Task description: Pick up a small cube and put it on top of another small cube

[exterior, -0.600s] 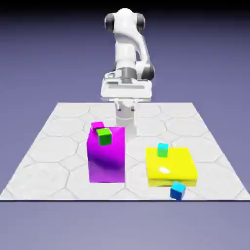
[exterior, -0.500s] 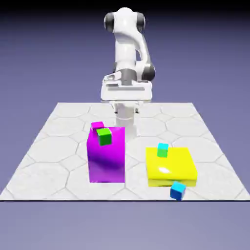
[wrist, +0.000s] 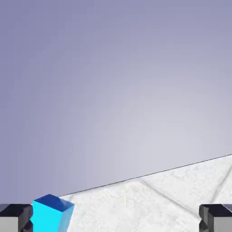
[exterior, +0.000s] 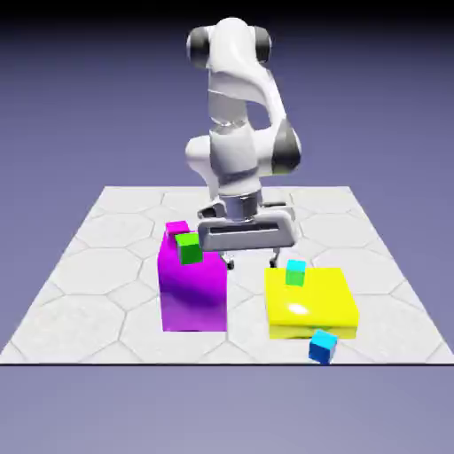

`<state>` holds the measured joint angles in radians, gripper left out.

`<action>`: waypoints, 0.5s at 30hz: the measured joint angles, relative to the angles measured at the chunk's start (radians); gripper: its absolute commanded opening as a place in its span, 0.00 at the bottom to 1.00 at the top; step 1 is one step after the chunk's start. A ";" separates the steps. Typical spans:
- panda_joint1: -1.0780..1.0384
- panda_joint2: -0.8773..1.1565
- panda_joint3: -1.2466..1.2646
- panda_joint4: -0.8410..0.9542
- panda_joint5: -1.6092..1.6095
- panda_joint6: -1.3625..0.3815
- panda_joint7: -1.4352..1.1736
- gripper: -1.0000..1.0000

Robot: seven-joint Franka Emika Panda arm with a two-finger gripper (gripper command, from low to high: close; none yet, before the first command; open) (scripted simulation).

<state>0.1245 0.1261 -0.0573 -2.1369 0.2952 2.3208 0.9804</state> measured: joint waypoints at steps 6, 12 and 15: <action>0.034 0.217 -0.018 0.210 0.092 -0.224 0.075 0.50; 0.069 0.435 -0.036 0.421 0.184 -0.447 0.150 0.50; 0.087 0.544 -0.045 0.526 0.231 -0.559 0.187 0.50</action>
<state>0.2112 0.6697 -0.1020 -1.6112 0.5258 1.7615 1.1674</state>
